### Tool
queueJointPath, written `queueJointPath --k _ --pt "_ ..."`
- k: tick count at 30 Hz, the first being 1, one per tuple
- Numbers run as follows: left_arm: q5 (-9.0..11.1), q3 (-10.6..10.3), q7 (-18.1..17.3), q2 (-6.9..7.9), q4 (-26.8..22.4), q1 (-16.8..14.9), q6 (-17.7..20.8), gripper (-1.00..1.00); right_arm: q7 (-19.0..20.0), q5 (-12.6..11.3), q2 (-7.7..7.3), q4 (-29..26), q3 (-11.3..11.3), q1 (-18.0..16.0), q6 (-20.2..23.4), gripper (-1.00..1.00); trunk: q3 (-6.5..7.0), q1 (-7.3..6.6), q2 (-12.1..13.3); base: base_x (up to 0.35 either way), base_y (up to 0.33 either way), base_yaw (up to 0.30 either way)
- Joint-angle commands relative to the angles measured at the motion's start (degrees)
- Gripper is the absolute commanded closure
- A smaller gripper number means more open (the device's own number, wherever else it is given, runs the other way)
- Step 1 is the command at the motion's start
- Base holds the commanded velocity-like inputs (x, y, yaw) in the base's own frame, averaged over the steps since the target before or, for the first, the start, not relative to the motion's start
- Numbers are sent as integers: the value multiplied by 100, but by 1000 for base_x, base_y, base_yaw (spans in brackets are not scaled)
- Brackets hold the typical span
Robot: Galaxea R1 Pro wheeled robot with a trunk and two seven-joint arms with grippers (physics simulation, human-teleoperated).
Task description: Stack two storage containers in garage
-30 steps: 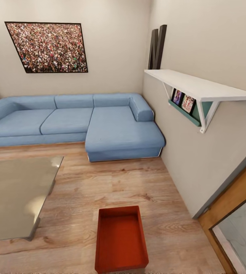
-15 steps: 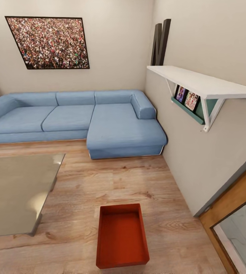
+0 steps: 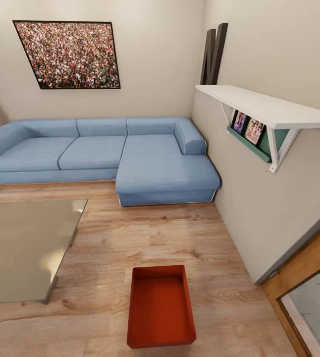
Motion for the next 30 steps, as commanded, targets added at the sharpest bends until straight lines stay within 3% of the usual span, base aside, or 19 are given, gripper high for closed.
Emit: queueJointPath --k 1,13,30 --pt "32 12 -5 0 0 -2 2 -100 -1 -6 -1 15 44 -7 -30 -100 -5 0 -4 0 0 6" --pt "32 12 -5 1 0 -2 2 -100 -1 -5 -1 15 43 -7 -30 -100 -6 0 -4 0 -105 1" --pt "32 14 -5 7 0 -2 2 -100 -1 3 -2 15 44 -7 -57 -100 -60 0 -4 0 -8 0"
